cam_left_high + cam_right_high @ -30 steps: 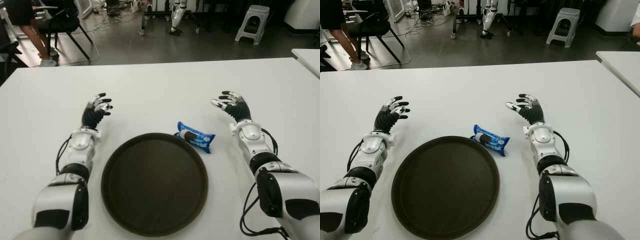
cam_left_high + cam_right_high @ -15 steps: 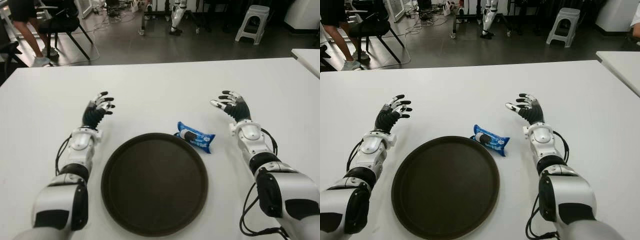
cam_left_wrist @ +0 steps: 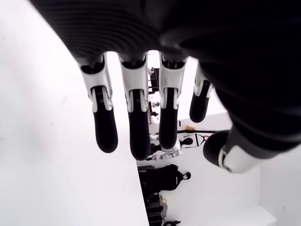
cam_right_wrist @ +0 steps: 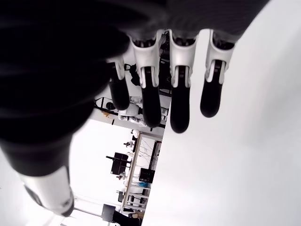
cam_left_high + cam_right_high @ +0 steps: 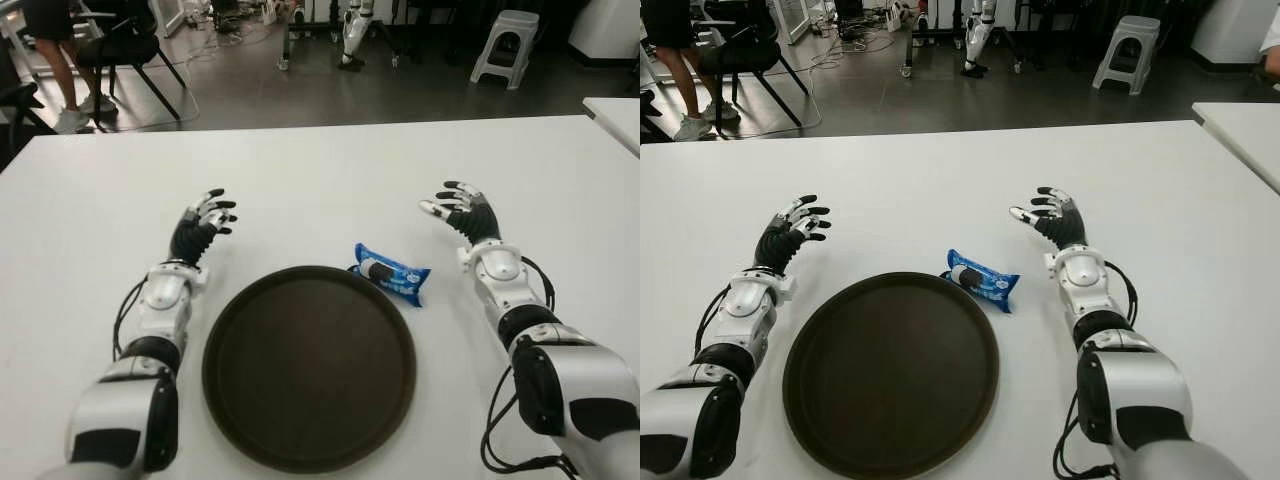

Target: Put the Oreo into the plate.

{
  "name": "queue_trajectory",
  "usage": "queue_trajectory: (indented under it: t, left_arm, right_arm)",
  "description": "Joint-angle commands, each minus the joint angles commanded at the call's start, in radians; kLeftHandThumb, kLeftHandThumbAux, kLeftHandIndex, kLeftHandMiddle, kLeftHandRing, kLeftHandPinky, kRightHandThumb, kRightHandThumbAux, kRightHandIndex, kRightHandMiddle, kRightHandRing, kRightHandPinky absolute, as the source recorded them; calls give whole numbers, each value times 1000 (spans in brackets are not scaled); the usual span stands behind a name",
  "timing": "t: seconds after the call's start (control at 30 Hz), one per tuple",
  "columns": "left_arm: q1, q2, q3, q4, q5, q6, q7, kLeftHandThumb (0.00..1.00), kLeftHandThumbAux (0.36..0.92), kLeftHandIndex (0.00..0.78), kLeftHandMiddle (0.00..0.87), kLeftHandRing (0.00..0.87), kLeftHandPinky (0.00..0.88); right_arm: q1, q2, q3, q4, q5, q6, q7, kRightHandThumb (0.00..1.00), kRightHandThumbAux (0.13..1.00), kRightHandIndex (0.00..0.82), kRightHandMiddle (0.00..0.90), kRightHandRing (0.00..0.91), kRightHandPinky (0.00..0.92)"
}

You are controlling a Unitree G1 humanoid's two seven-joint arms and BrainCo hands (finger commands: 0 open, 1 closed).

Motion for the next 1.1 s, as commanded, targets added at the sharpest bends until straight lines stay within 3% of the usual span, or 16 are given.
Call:
queue_trajectory:
  t: [0.27, 0.5, 0.9, 1.1]
  left_arm:
    - [55, -10, -13, -56, 5, -43, 1, 7, 566, 196, 304, 328, 358]
    - [77, 6, -39, -80, 21, -25, -2, 22, 567, 198, 315, 349, 398]
    - [68, 17, -56, -77, 24, 37, -16, 156, 620, 230, 394, 467, 521]
    - [60, 18, -53, -76, 18, 61, -14, 226, 682, 238, 424, 490, 563]
  right_arm:
    - [4, 1, 12, -1, -8, 0, -8, 83, 746, 202, 290, 299, 298]
    - [6, 0, 20, -2, -18, 3, -22, 82, 761, 191, 277, 283, 283]
    - [5, 2, 33, -3, -29, -3, -35, 58, 745, 188, 285, 294, 297]
    - [4, 3, 46, -3, -34, -6, -44, 52, 739, 192, 289, 292, 286]
